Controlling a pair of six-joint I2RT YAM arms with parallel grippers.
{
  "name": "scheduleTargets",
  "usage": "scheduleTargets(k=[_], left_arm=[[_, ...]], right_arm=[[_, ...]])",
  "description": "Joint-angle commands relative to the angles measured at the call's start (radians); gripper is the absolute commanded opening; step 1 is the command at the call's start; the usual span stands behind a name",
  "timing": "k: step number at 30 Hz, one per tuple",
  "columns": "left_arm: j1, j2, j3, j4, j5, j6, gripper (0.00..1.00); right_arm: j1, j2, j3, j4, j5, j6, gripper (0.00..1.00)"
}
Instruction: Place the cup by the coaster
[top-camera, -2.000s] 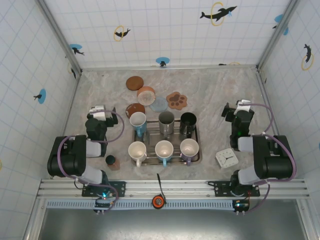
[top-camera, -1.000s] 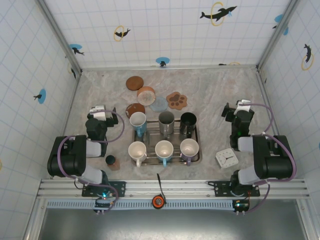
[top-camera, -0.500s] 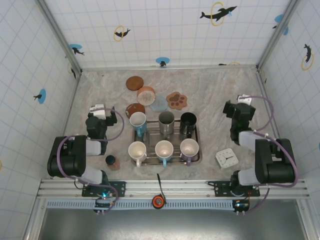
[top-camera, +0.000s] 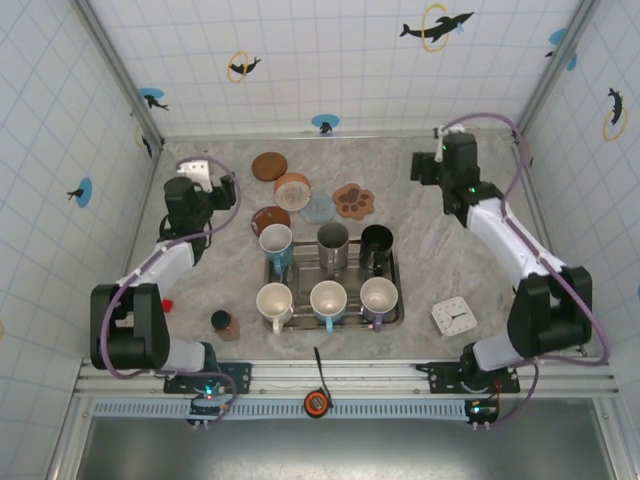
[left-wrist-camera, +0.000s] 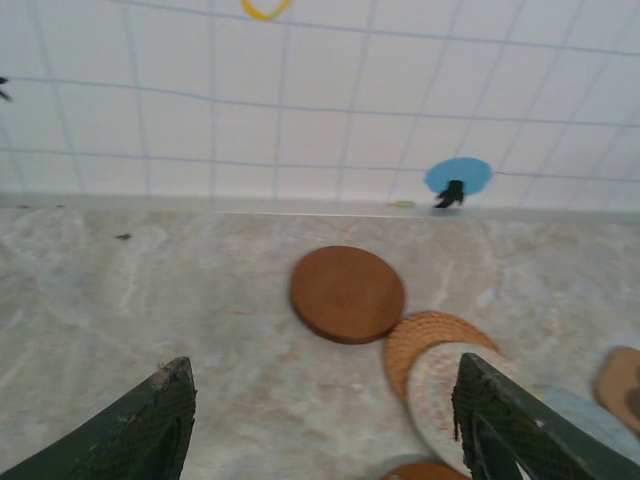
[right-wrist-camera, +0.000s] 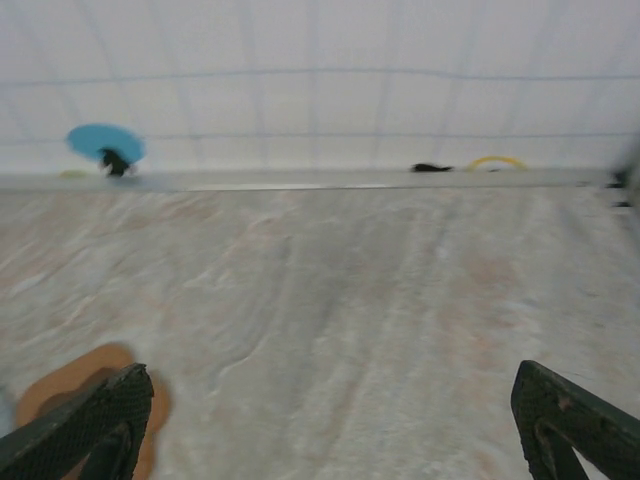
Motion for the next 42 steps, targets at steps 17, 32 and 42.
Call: scheduleTargets(k=[17, 32, 42], left_arm=[[-0.226, -0.298, -0.066, -0.114, -0.102, -0.166, 0.69], [-0.239, -0.286, -0.044, -0.151, -0.067, -0.131, 0.68], [-0.247, -0.276, -0.027, -0.158, -0.056, -0.136, 0.68]], right_arm=[[0.274, 0.803, 0.944, -0.741, -0.118, 0.009, 0.84], [0.294, 0.98, 1.059, -0.757, -0.149, 0.084, 0.82], [0.303, 1.046, 1.078, -0.776, -0.082, 0.091, 0.81]])
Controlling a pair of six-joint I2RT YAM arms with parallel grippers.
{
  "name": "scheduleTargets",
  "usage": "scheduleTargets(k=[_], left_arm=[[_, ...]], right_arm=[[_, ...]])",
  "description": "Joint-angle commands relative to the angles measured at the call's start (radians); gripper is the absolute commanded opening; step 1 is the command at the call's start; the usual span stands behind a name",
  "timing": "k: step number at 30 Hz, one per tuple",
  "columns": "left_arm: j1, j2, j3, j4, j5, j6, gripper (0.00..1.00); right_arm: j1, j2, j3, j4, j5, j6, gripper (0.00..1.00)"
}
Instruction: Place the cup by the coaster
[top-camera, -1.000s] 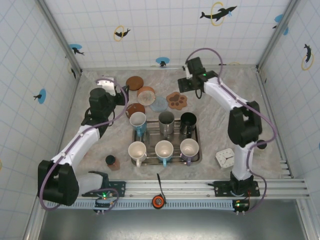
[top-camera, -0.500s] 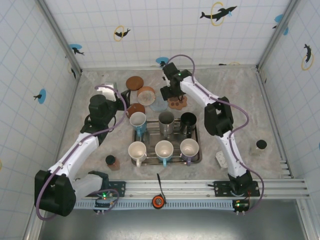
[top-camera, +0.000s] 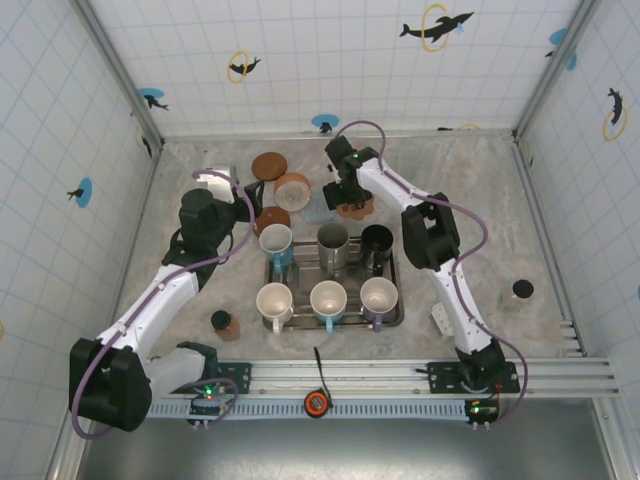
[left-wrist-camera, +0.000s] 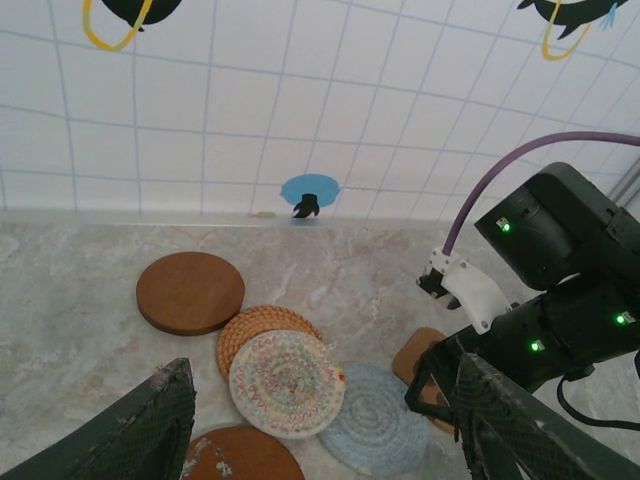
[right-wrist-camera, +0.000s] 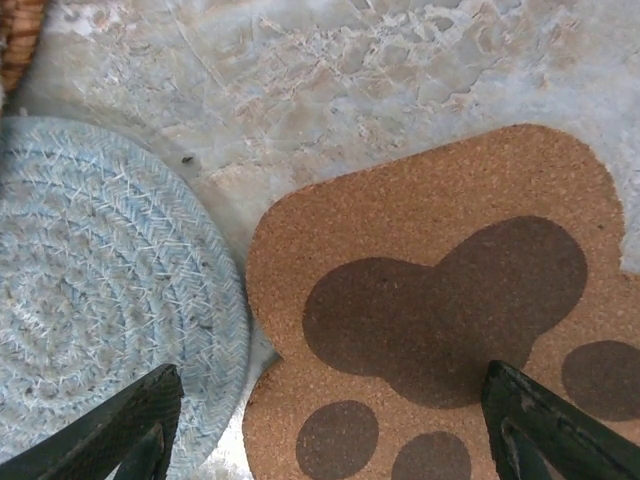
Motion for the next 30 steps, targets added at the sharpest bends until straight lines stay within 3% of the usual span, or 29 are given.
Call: scheduleTargets(k=[1, 10, 20, 30], left_arm=[[-0.012, 0.008, 0.036, -0.009, 0.018, 0.001, 0.68], [-0.025, 0.01, 0.051, -0.023, 0.018, -0.003, 0.68], [-0.039, -0.003, 0.064, -0.043, 0.004, -0.002, 0.68], [-0.063, 0.01, 0.089, -0.06, -0.001, -0.003, 0.67]], right_arm=[[0.01, 0.052, 0.05, -0.044, 0.076, -0.008, 0.81], [-0.001, 0.087, 0.062, -0.142, 0.222, -0.025, 0.82], [-0.055, 0.073, 0.038, -0.151, 0.21, -0.015, 0.82], [-0.122, -0.015, -0.13, -0.08, 0.168, 0.0, 0.8]])
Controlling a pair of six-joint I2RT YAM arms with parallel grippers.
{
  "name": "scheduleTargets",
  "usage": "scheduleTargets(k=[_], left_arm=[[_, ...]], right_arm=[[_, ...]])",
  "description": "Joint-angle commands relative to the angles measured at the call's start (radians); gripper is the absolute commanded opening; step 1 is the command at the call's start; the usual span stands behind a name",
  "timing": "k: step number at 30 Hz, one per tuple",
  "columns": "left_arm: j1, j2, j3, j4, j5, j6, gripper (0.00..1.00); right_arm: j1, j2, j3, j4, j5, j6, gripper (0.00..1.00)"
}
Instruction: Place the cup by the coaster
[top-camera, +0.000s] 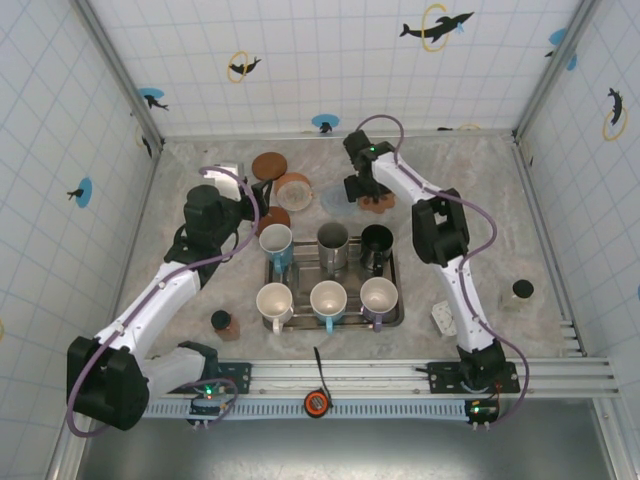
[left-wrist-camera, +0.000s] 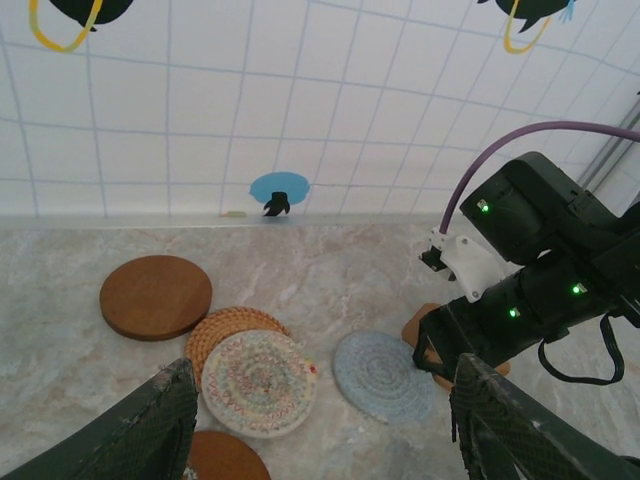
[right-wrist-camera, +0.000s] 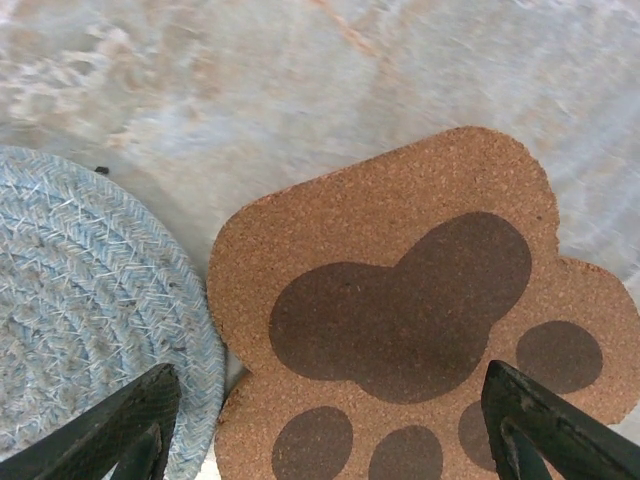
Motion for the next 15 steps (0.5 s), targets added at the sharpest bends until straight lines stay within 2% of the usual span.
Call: scheduleTargets(k=[1, 15], left_arm=[[-0.011, 0.005, 0.04, -0.014, -0.001, -0.003, 0.67], [-0.043, 0.02, 0.069, -0.026, -0.012, -0.004, 0.67]], right_arm=[[-0.033, -0.002, -0.095, -0.066, 0.029, -0.003, 0.8], [-0.14, -0.152, -0.353, 0.054, -0.011, 0.014, 0.79]])
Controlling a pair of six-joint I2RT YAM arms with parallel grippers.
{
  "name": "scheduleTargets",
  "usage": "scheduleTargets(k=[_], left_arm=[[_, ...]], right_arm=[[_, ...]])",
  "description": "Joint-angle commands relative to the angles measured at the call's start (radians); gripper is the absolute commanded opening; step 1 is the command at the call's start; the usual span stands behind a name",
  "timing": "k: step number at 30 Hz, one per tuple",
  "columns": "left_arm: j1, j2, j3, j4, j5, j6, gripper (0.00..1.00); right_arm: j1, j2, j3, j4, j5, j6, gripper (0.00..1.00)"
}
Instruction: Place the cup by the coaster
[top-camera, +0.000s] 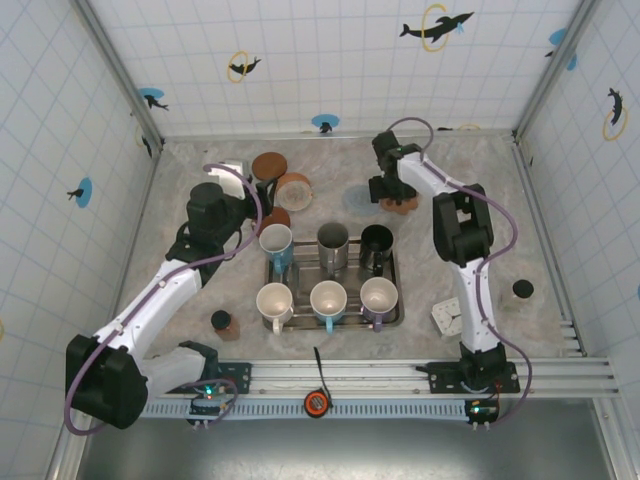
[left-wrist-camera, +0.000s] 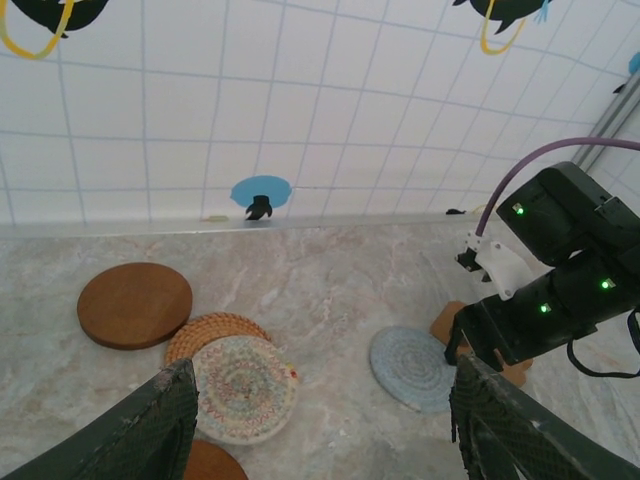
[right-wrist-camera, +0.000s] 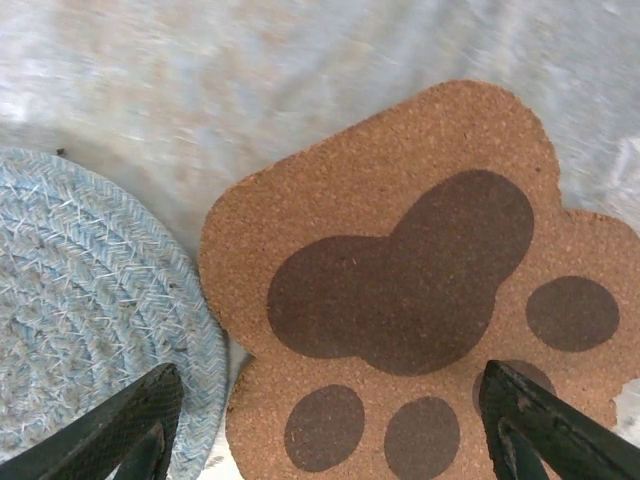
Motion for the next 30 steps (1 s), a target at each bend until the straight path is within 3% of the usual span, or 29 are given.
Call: scheduleTargets(k=[1, 23, 30], left_arm=[[-0.011, 0.012, 0.039, -0.009, -0.008, -0.004, 0.66], [-0.057, 0.018, 0.08, -0.034, -0.034, 0.009, 0.66], [-0.072, 0.021, 0.087, -0.037, -0.041, 0.009, 0.66]], right_arm=[[-0.035, -0.013, -0.103, -0.043, 0.018, 0.007, 0.79], [-0.189, -0.208, -0.357, 0.063, -0.019, 0.054, 0.76], [-0.193, -0.241, -0.277, 0.033, -0.053, 0.045, 0.76]])
